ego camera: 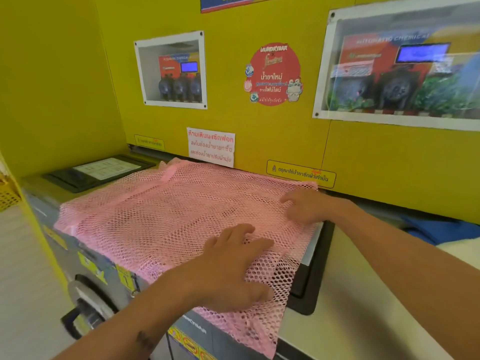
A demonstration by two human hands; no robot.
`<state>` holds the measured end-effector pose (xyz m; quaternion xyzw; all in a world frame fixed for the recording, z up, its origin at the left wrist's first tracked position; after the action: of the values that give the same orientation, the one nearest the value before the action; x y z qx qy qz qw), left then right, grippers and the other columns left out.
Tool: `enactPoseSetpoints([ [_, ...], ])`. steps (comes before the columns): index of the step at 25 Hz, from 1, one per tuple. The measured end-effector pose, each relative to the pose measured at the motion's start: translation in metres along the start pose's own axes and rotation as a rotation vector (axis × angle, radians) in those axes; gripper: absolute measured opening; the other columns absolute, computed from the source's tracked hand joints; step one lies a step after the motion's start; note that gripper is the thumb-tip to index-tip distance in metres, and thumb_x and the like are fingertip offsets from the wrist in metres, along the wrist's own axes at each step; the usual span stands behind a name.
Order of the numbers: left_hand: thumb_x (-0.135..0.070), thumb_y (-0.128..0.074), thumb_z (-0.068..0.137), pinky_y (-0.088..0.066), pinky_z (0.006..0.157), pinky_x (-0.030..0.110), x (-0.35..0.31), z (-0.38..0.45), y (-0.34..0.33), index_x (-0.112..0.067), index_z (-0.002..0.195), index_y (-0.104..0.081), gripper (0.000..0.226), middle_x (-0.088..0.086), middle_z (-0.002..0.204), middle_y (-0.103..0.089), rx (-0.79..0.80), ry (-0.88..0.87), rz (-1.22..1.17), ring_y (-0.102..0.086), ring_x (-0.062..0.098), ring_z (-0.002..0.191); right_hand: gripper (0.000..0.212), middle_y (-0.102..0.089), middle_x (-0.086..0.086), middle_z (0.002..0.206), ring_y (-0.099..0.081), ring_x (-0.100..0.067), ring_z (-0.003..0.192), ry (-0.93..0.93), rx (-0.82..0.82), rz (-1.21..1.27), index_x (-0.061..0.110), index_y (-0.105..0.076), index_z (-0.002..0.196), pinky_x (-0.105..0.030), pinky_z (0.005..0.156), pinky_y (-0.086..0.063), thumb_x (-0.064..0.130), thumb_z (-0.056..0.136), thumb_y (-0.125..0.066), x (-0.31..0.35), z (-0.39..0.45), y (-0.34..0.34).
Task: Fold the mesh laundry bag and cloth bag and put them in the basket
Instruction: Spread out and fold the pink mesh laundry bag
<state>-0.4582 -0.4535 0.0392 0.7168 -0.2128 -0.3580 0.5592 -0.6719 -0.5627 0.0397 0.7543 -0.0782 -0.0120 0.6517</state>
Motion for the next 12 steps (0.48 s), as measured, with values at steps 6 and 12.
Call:
enactPoseSetpoints([
  [6, -0.041, -0.053, 0.091, -0.038, 0.076, 0.036, -0.014, -0.006, 0.017, -0.024, 0.095, -0.046, 0.019, -0.005, 0.093, -0.055, -0.283, 0.092, 0.124, -0.050, 0.019, 0.083, 0.025, -0.060, 0.003, 0.118, -0.056, -0.019, 0.106, 0.053, -0.088, 0.114, 0.023, -0.063, 0.113, -0.028, 0.077, -0.045, 0.017, 0.089, -0.057, -0.001, -0.006, -0.001],
  [12, -0.035, -0.056, 0.092, -0.050, 0.063, 0.030, -0.015, -0.009, 0.045, -0.027, 0.077, -0.059, 0.018, -0.008, 0.075, -0.061, -0.346, 0.095, -0.073, -0.059, 0.013, 0.071, 0.013, -0.062, -0.005, 0.085, -0.054, -0.020, 0.077, 0.095, -0.163, 0.072, 0.010, -0.057, 0.080, -0.033, 0.063, -0.042, 0.005, 0.087, -0.047, 0.003, -0.019, 0.006],
])
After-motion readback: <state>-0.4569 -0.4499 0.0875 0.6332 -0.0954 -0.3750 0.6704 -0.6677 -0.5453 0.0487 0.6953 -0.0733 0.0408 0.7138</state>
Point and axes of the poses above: each hand's wrist, its own z-axis towards the middle knuckle, its own y-axis out of the back of the hand, x = y × z, the point moved 9 cm from there along z, towards the middle knuckle
